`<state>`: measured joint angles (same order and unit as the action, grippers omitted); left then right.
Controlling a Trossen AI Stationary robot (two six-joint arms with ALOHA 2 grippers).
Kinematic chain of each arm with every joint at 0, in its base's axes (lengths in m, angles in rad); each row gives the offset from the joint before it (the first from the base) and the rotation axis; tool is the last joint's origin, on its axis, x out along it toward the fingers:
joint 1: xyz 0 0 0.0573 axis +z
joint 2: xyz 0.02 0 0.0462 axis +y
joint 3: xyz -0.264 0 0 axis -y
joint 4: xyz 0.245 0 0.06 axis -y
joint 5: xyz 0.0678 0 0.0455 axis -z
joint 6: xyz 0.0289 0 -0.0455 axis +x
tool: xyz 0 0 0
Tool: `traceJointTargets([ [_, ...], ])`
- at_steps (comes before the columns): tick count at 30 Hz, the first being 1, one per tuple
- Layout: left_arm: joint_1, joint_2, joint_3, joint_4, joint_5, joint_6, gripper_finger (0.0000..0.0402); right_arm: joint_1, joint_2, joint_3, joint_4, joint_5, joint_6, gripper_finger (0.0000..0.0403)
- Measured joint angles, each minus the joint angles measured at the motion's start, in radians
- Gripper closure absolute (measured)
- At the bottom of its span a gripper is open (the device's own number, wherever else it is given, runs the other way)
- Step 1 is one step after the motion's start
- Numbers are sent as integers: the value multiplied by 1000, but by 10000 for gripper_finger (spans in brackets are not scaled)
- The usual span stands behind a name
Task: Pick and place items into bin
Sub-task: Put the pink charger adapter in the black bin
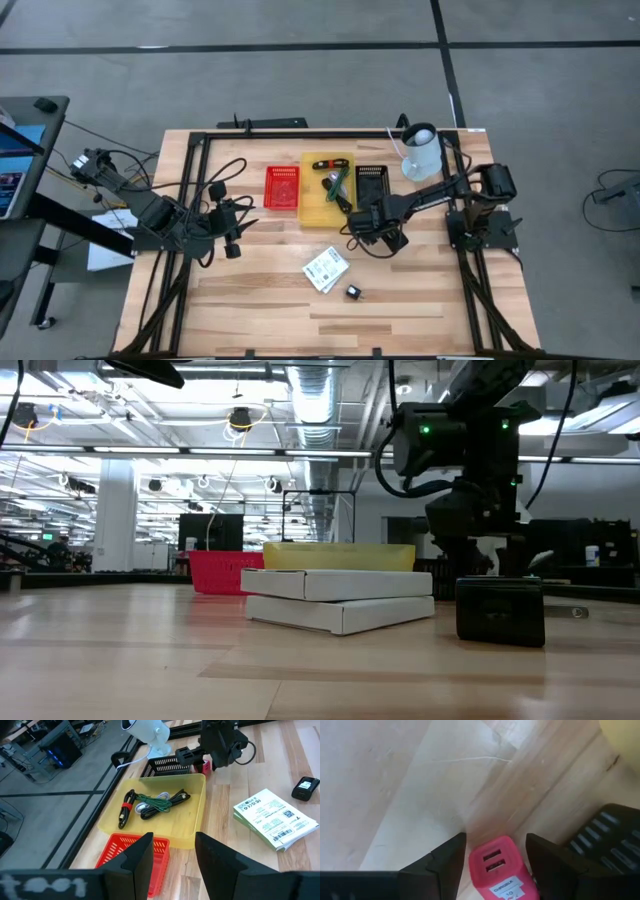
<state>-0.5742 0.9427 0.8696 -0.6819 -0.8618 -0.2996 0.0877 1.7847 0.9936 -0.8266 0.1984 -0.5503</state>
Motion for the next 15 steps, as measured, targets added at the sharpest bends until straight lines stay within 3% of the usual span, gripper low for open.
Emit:
traceJointTargets([
  [7, 0, 0, 0, 0, 0, 0, 264, 54, 3, -2, -7, 51, 2, 225],
  [10, 0, 0, 0, 0, 0, 0, 264, 82, 5, -4, -6, 106, 2, 227],
  [15, 0, 0, 0, 0, 0, 0, 264, 105, 5, -4, -2, 106, 6, 218],
])
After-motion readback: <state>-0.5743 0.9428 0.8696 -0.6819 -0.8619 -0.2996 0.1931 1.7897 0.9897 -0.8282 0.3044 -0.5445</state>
